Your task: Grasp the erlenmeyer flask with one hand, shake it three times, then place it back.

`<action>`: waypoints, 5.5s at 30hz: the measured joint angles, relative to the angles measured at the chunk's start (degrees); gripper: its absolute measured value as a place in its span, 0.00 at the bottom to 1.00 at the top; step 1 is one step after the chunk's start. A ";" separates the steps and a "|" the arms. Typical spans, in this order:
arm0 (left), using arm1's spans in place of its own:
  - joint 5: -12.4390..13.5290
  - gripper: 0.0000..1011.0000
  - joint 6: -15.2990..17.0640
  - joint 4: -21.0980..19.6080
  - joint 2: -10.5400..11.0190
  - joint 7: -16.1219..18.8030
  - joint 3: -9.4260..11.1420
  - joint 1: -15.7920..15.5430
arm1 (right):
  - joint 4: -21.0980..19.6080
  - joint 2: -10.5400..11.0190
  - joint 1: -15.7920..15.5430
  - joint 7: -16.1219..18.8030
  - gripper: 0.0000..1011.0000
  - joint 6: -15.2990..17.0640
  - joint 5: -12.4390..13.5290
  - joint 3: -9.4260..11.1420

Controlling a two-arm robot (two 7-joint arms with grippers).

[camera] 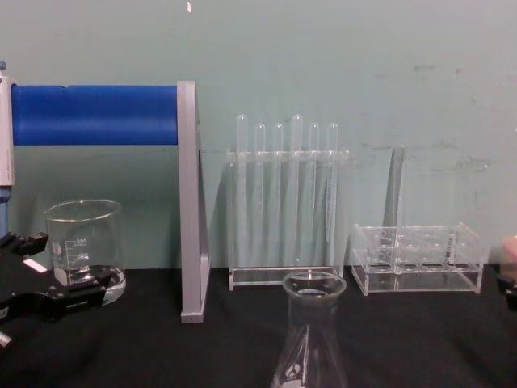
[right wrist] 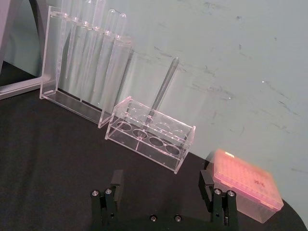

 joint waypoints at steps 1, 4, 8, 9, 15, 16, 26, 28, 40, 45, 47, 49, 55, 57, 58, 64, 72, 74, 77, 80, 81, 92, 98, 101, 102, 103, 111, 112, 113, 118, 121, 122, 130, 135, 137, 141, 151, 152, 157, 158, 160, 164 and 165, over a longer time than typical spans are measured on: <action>0.00 0.99 0.00 0.00 0.00 0.00 0.00 0.00 | 0.00 0.00 0.00 0.00 0.99 0.00 0.00 0.00; 0.00 0.99 0.00 0.00 0.00 0.00 0.00 0.00 | 0.00 0.00 0.00 0.00 0.99 0.00 0.00 0.00; 0.00 0.99 0.00 0.00 0.00 0.00 0.00 0.00 | 0.00 0.00 0.00 0.00 0.99 0.00 0.00 0.00; 0.00 0.99 0.00 0.00 0.00 0.00 0.00 0.00 | 0.00 0.00 0.00 0.00 0.99 0.00 0.00 0.00; 0.00 0.99 0.00 0.00 0.00 0.00 0.00 0.00 | 0.00 0.00 0.00 0.00 0.99 0.00 0.00 0.00; 0.00 0.99 0.00 0.00 0.00 0.00 0.00 0.00 | 0.00 0.00 0.00 0.00 0.99 0.00 0.00 0.00; 0.00 0.99 0.00 0.00 0.00 0.00 0.00 0.00 | -1.45 0.39 -1.32 7.98 0.99 -0.39 6.29 2.35; 0.00 0.99 0.00 0.00 0.00 0.00 0.00 0.00 | -1.97 0.61 -1.69 9.87 0.99 -0.55 7.66 2.72; 0.00 0.99 0.00 0.00 0.00 0.00 0.00 0.00 | -6.07 2.01 -3.92 21.84 0.99 -2.84 12.53 3.76; 0.00 0.99 0.00 0.00 0.00 0.00 0.00 0.00 | -6.73 1.98 -4.23 24.73 0.99 -3.15 12.91 3.52; 0.00 0.99 0.00 0.00 0.00 0.00 0.00 0.00 | -6.88 1.88 -4.33 25.58 0.99 -3.29 13.06 3.45; 0.00 0.99 0.00 0.00 0.00 0.00 0.00 0.00 | -7.13 1.74 -4.49 26.81 0.99 -3.43 13.31 3.36; 0.00 0.99 0.00 0.00 0.00 0.00 0.00 0.00 | -7.70 1.50 -4.84 30.43 0.99 -3.30 13.99 2.93; 0.00 0.99 0.00 0.00 0.00 0.00 0.00 0.00 | -7.83 1.39 -4.86 31.62 0.99 -3.23 14.07 2.76; 0.00 0.99 0.00 0.00 0.00 0.00 0.00 0.00 | -7.85 1.33 -4.86 32.00 0.99 -3.20 14.08 2.69; 0.00 0.99 0.00 0.00 0.00 0.00 0.00 0.00 | -7.99 0.64 -4.68 34.99 0.99 -2.70 14.08 2.11; 0.00 0.99 0.00 0.00 0.00 0.00 0.00 0.00 | -7.79 -0.58 -3.95 38.27 0.99 -1.92 14.14 1.13; 0.00 0.99 0.00 0.00 0.00 0.00 0.00 0.00 | -7.61 -1.00 -3.63 39.06 0.99 -1.62 14.20 0.68; 0.00 0.99 0.00 0.00 0.00 0.00 0.00 0.00 | -7.24 -1.61 -3.09 39.95 0.99 -0.99 14.45 -0.01; 0.00 0.99 0.00 0.00 0.00 0.00 0.00 0.00 | -6.71 -2.21 -2.50 40.46 0.99 -0.06 15.00 -0.56; 0.00 0.99 0.00 0.00 0.00 0.00 0.00 0.00 | -6.51 -2.39 -2.31 40.53 0.99 0.16 15.14 -0.72; 0.00 0.99 0.00 0.00 0.00 0.00 0.00 0.00 | -3.03 -4.87 1.18 41.64 0.99 2.97 16.63 -3.10; 0.00 0.99 0.00 0.00 0.00 0.00 0.00 0.00 | -1.19 -5.90 3.03 41.89 0.99 3.16 16.57 -4.28; 0.00 0.99 0.00 0.00 0.00 0.00 0.00 0.00 | -0.20 -6.44 4.00 42.01 0.99 2.95 16.15 -4.94; 0.00 0.99 0.00 0.00 0.00 0.00 0.00 0.00 | -0.04 -6.52 4.15 42.04 0.99 2.86 16.03 -5.07; 0.00 0.99 0.00 0.00 0.00 0.00 0.00 0.00 | 0.15 -6.60 4.29 42.07 0.99 2.75 15.89 -5.18; 0.00 0.99 0.00 0.00 0.00 0.00 0.00 0.00 | 1.24 -7.14 5.30 42.23 0.99 1.65 14.56 -6.22; 0.00 0.99 0.00 0.00 0.00 0.00 0.00 0.00 | 1.24 -7.14 5.30 42.23 0.99 1.65 14.56 -6.22; 0.00 0.99 0.00 0.00 0.00 0.00 0.00 0.00 | 1.34 -7.19 5.35 42.23 0.99 1.57 14.46 -6.30; 0.00 0.99 0.00 0.00 0.00 0.00 0.00 0.00 | 1.55 -7.40 5.59 41.84 0.99 1.58 14.10 -6.39; 0.00 0.99 0.00 0.00 0.00 0.00 0.00 0.00 | 1.72 -7.64 5.77 41.26 0.99 1.82 13.84 -6.39; 0.00 0.99 0.00 0.00 0.00 0.00 0.00 0.00 | 1.80 -7.73 5.82 40.96 0.99 1.88 13.66 -6.39; 0.00 0.99 0.00 0.00 0.00 0.00 0.00 0.00 | 1.87 -7.79 5.87 40.70 0.99 1.94 13.48 -6.36; 0.00 0.99 0.00 0.00 0.00 0.00 0.00 0.00 | 1.84 -7.76 5.86 40.76 0.99 1.94 13.55 -6.33; 0.00 0.99 0.00 0.00 0.00 0.00 0.00 0.00 | 1.83 -7.75 5.86 40.78 0.99 1.94 13.56 -6.32; 0.00 0.99 0.00 0.00 0.00 0.00 0.00 0.00 | 1.81 -7.74 5.84 40.83 0.99 1.93 13.59 -6.32; 0.00 0.99 0.00 0.00 0.00 0.00 0.00 0.00 | 1.76 -7.70 5.80 40.89 0.99 1.92 13.65 -6.32; 0.00 0.99 0.00 0.00 0.00 0.00 0.00 0.00 | 1.76 -7.70 5.80 40.89 0.99 1.92 13.65 -6.32; 0.00 0.99 0.00 0.00 0.00 0.00 0.00 0.00 | 1.76 -7.69 5.79 40.91 0.99 1.92 13.67 -6.32; 0.00 0.99 0.00 0.00 0.00 0.00 0.00 0.00 | 1.76 -7.69 5.79 40.92 0.99 1.92 13.68 -6.32; 0.00 0.99 0.00 0.00 0.00 0.00 0.00 0.00 | 1.76 -7.69 5.79 40.92 0.99 1.92 13.68 -6.32; 0.00 0.99 0.00 0.00 0.00 0.00 0.00 0.00 | 1.76 -7.70 5.79 40.92 0.99 1.92 13.69 -6.32; 0.00 0.99 0.00 0.00 0.00 0.00 0.00 0.00 | 1.75 -7.69 5.79 40.92 0.99 1.92 13.69 -6.32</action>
